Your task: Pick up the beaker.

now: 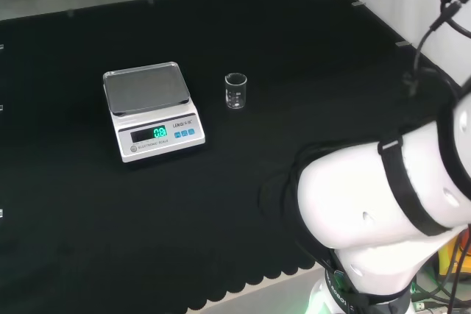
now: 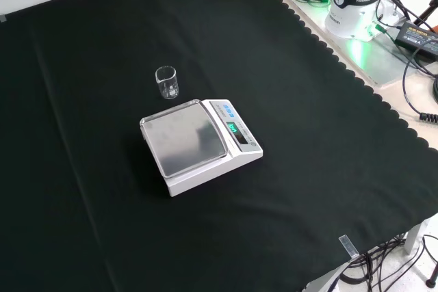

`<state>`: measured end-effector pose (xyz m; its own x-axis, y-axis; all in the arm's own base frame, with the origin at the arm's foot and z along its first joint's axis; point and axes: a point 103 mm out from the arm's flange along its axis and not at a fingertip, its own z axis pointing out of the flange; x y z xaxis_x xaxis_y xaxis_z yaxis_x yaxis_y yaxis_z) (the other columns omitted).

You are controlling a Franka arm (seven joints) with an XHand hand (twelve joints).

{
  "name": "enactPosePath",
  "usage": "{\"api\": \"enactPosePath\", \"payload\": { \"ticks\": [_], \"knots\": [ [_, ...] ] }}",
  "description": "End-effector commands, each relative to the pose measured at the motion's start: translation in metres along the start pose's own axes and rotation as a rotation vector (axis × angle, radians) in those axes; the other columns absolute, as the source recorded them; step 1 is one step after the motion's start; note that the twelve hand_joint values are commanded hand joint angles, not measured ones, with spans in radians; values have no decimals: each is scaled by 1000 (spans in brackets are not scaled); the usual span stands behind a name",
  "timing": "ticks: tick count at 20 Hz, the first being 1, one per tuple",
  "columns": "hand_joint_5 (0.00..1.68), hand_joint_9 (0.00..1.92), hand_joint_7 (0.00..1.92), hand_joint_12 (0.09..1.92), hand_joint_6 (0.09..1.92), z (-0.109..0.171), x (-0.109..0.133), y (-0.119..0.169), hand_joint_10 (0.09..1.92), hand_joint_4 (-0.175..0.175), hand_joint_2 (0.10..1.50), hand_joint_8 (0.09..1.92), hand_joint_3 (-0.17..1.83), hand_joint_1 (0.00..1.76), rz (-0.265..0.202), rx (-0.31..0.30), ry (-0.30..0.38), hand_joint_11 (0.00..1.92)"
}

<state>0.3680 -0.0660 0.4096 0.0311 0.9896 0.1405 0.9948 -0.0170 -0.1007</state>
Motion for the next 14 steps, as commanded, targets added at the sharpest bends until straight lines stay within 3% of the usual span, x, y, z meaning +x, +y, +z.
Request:
{"api": "enactPosePath", "payload": {
  "ticks": [1,6,7,10,14],
  "knots": [
    [161,315,19,1553,87,45,-69,56,87,-43,837,675,166,444,-25,9,132,99],
    [183,313,24,1548,87,76,-77,82,87,-46,834,710,154,459,-34,51,123,105],
    [193,273,22,1548,87,82,-75,87,168,-46,835,718,144,463,-34,56,118,106],
    [217,59,27,1559,87,101,-58,106,692,-47,826,737,119,480,-33,86,90,109],
    [233,2,34,1564,87,128,-29,131,848,-48,806,748,107,496,-33,136,41,111]
  ]
}}
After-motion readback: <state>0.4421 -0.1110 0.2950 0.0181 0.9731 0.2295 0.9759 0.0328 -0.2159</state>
